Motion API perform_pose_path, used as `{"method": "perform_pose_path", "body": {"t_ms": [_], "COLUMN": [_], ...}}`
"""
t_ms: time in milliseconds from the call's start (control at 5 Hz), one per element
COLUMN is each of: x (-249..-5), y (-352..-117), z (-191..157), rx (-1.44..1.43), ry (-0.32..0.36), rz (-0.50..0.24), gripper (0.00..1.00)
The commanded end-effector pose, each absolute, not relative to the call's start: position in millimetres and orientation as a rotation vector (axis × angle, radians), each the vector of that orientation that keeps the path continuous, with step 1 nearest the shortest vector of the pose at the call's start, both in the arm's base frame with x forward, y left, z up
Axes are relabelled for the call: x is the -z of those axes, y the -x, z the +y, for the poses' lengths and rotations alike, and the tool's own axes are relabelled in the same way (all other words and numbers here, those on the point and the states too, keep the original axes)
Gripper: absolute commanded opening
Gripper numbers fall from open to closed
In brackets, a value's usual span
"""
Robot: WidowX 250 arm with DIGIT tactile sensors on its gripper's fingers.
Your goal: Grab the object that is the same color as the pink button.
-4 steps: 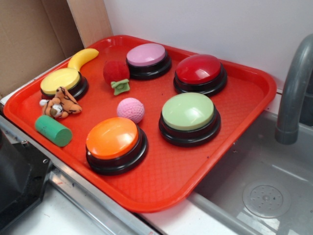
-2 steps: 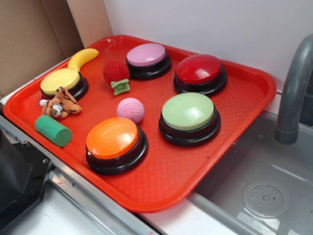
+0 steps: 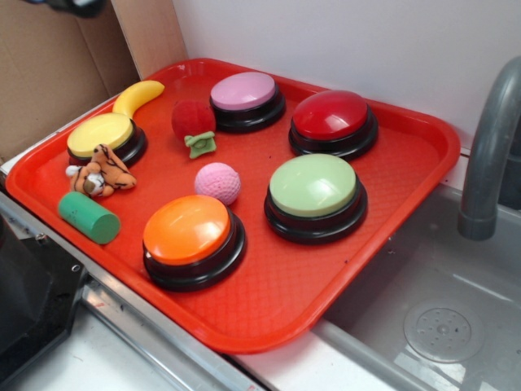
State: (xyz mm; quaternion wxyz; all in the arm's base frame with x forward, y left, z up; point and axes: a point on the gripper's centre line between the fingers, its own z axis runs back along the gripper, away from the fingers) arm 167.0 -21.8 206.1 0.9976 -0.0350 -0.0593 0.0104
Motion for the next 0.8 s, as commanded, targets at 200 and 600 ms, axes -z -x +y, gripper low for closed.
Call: {"method": "perform_pose_path", "body": {"t_ms": [200,600], "x": [-125.5,-72.5], "y": [-213.6,-219.8], "z": [-42.2,-39.9], "rx": [-0.124,-0.157], "ry": [0.055,0.092], "rz": [-0.078,-0.046], "gripper": [1.00,1.00]}}
